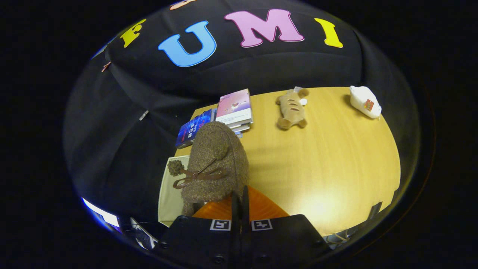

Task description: Open the storage box then place both shoes into the box .Put the left shoe in first, then the right shoe, with the right side of both shoes facing outward in a uniform manner.

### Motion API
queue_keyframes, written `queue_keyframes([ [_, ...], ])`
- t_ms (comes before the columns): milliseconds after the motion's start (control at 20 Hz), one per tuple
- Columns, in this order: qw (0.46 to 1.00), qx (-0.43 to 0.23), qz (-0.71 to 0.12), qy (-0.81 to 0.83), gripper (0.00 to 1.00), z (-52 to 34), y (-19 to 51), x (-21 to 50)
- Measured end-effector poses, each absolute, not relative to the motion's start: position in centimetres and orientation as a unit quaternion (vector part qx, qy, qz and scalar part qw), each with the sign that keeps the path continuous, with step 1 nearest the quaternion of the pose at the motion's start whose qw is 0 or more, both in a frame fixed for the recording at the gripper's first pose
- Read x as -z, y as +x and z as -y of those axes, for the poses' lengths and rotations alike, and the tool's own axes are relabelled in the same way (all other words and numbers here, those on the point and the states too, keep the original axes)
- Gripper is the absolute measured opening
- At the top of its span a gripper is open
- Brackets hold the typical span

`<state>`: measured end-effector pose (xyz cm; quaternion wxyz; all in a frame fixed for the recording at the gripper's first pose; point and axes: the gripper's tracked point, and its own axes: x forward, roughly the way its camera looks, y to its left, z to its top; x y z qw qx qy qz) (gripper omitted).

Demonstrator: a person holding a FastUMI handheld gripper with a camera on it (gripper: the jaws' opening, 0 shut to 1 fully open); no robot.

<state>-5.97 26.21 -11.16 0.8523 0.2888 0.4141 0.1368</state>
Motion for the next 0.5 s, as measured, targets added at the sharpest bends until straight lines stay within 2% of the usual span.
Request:
queue_keyframes([
  [250,0.839,-0.142,-0.445,0.280,0.05,-33.8,-6.0,12.2],
  [500,0.850,-0.116,-0.466,0.215,0.05,-36.5,-5.4,15.5],
])
